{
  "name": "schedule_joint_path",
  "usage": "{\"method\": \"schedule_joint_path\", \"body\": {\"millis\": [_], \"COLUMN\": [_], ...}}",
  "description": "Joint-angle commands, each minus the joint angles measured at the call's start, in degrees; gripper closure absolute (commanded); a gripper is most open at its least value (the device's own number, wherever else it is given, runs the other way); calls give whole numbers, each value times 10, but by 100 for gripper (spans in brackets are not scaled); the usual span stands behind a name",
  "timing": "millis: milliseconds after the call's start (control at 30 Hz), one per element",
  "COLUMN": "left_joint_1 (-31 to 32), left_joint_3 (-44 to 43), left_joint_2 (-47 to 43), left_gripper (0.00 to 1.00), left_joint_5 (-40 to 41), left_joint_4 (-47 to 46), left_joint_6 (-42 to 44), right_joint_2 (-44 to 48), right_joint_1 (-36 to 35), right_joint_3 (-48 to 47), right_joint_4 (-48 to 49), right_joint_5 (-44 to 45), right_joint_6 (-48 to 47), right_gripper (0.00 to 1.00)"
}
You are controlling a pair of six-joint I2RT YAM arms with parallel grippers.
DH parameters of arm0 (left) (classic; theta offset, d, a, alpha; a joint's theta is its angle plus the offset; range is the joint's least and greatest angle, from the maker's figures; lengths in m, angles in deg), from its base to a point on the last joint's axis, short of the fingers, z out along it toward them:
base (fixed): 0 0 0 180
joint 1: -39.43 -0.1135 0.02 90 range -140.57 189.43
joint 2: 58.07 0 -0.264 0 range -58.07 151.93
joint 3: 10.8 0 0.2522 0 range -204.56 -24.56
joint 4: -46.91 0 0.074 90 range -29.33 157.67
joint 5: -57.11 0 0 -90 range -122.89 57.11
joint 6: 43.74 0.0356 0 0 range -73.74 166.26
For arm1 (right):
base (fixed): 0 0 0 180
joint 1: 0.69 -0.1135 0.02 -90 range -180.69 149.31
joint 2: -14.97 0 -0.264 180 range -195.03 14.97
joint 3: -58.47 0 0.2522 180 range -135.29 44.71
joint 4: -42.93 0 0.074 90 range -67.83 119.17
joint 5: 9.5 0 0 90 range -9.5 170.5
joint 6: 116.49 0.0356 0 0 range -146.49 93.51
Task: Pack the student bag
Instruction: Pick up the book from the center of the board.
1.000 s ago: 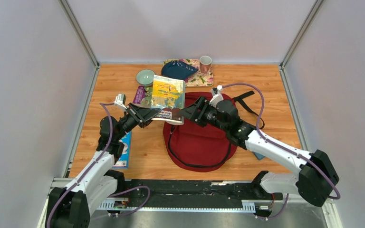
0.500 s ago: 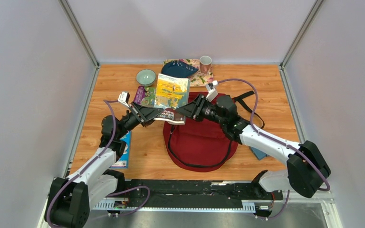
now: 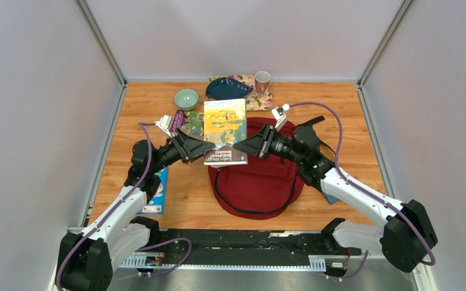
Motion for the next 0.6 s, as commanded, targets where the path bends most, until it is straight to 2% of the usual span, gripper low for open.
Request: {"method": "schedule_joint_path", "body": {"millis": [0, 300, 567], "left_joint_1": [0, 0, 0], "left_joint_3": [-54, -71, -33], "left_joint_2": [7, 74, 122], "left_gripper": [16, 16, 16], "left_joint_5": [-27, -54, -73], "left_joint_4": [44, -62, -242], "left_joint_6": [100, 58, -46], "right_joint_2": [53, 70, 69], "right_joint_1": [14, 24, 31], "right_joint_3": [-19, -33, -38], "right_joint_4": [38, 10, 61], "right_joint_5": [-72, -137, -161], "right_joint_6": [-18, -17, 14], "right_gripper": [100, 100, 100]}}
